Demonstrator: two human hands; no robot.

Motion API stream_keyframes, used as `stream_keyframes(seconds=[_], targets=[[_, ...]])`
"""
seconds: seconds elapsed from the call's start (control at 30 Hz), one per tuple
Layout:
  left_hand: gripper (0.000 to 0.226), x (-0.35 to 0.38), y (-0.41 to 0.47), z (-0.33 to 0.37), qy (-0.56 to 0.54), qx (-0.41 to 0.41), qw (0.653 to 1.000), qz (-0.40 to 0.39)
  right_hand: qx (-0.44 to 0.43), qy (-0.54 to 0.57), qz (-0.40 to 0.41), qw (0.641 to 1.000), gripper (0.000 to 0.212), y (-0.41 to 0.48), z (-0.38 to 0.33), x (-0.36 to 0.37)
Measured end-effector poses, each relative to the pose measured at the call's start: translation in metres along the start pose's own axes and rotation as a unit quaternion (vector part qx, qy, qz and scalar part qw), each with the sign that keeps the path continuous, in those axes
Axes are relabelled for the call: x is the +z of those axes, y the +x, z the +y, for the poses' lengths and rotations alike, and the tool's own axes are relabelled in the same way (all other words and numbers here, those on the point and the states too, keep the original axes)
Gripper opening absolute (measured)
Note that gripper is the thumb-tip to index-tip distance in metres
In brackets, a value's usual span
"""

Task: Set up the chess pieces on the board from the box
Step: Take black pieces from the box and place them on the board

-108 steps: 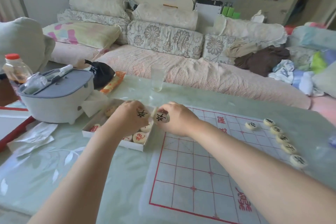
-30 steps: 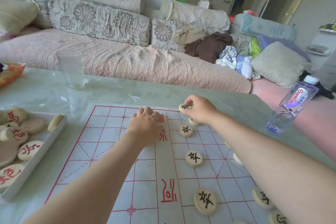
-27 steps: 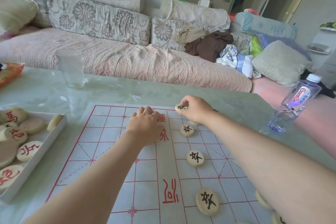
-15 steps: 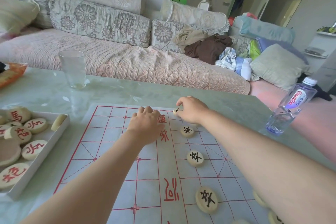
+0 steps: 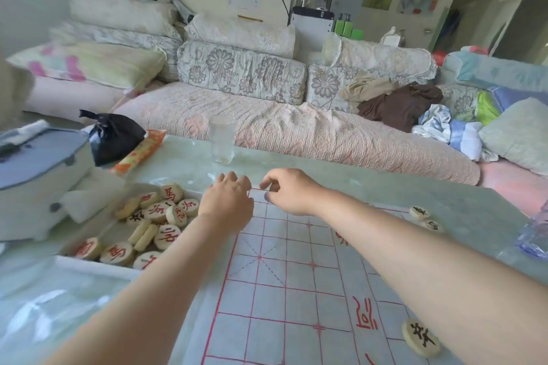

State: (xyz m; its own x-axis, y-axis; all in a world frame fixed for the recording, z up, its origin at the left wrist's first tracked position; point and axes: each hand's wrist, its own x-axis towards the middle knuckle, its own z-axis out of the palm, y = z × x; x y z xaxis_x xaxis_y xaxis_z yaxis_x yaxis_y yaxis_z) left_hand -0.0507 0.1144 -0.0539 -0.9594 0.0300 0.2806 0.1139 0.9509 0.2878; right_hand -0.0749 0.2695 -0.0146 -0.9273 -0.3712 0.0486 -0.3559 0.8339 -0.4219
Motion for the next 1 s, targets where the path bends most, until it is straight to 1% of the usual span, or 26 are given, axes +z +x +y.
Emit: stream_keyframes(seconds=[0.17, 0.27, 0.37, 0.4, 0.47, 0.6, 0.67, 0.77, 0.87, 1.0], targets=[[0.032, -0.036, -0.024, -0.073, 0.027, -0.051, 0.998, 0.018, -0.047, -0.005, -0.037, 0.998, 0.025, 0.020, -0.072, 0.037], [0.033, -0.052, -0.038, -0.113, 0.040, -0.092, 0.995, 0.023, -0.058, -0.021, -0.053, 0.997, 0.026, 0.032, -0.105, 0.057], [0.041, -0.060, -0.051, -0.146, 0.036, -0.128, 0.991, 0.012, -0.077, -0.033, -0.075, 0.994, 0.041, 0.042, -0.131, 0.074], [0.037, -0.060, -0.054, -0.156, 0.037, -0.132, 0.991, 0.005, -0.085, -0.038, -0.085, 0.992, 0.046, 0.043, -0.139, 0.078], [0.031, -0.058, -0.059, -0.170, 0.036, -0.132, 0.991, -0.011, -0.098, -0.054, -0.098, 0.989, 0.048, 0.047, -0.151, 0.087], [0.043, -0.056, -0.066, -0.183, 0.043, -0.102, 0.992, -0.057, -0.114, -0.084, -0.092, 0.986, 0.038, 0.056, -0.159, 0.105], [0.048, -0.055, -0.067, -0.185, 0.048, -0.084, 0.993, -0.060, -0.111, -0.093, -0.085, 0.986, 0.034, 0.058, -0.156, 0.106], [0.052, -0.053, -0.064, -0.184, 0.049, -0.084, 0.994, -0.057, -0.094, -0.095, -0.095, 0.986, 0.030, 0.056, -0.147, 0.099], [0.059, -0.052, -0.061, -0.179, 0.081, -0.083, 0.990, -0.075, -0.064, -0.104, -0.106, 0.987, 0.026, 0.055, -0.140, 0.089], [0.068, -0.054, -0.061, -0.170, 0.162, -0.078, 0.977, -0.111, -0.043, -0.182, -0.106, 0.977, 0.027, 0.060, -0.136, 0.082]])
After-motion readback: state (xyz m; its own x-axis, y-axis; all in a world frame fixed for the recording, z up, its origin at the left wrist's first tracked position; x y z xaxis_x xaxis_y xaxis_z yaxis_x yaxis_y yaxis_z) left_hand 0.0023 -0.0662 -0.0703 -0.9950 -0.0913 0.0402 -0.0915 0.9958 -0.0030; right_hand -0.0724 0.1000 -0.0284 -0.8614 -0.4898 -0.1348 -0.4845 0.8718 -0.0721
